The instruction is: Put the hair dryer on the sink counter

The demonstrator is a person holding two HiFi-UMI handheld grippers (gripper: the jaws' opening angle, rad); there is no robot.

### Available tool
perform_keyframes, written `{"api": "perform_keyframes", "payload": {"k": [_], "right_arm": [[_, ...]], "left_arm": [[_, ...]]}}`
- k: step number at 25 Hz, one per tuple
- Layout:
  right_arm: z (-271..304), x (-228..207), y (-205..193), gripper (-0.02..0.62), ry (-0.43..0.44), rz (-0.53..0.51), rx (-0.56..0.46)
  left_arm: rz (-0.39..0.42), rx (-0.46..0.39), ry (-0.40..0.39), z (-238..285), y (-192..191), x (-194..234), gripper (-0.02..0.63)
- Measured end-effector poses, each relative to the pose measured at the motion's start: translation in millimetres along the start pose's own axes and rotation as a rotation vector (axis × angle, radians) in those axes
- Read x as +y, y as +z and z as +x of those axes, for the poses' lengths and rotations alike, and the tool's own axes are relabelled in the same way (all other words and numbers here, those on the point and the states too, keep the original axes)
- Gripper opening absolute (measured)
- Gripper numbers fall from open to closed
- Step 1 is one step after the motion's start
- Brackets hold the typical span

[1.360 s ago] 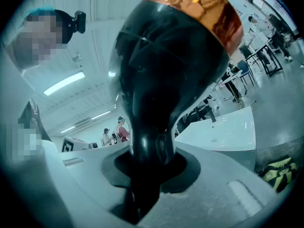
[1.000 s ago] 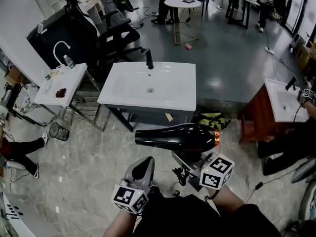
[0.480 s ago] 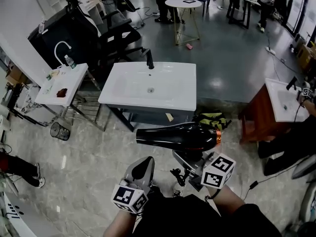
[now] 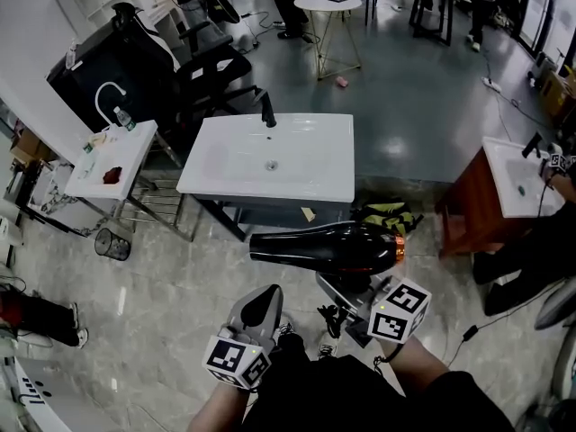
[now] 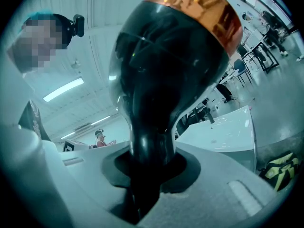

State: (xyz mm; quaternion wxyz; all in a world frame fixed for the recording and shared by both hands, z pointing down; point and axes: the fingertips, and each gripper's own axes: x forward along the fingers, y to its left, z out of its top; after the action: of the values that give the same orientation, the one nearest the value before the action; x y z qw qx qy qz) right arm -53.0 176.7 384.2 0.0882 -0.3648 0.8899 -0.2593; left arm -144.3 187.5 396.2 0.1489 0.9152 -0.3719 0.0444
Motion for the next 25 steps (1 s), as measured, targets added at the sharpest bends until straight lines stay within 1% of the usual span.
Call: {"api": "perform_keyframes", "payload": {"k": [7,12,20,25], "right_arm": [[10,-16,7,0.087,-0.030,0.009,-0.026],[23,-28,16,0.087,-0.062,0.003,-0.039],[50,-42,31,0.087,-0.119,-0.005,-0.062],[64,-50,44,0.087,-0.159,-0.017,-0.079]], "left_arm": [[0.013,0.020,-0.020,14,5,13,0.003],[0.007,0.017,-0.053,27,9,29,0.003],[0.005,0.009,-0.089,45,30,61,0.003],[0.001,0.001,-0.131,57,35,78,0.003]]}}
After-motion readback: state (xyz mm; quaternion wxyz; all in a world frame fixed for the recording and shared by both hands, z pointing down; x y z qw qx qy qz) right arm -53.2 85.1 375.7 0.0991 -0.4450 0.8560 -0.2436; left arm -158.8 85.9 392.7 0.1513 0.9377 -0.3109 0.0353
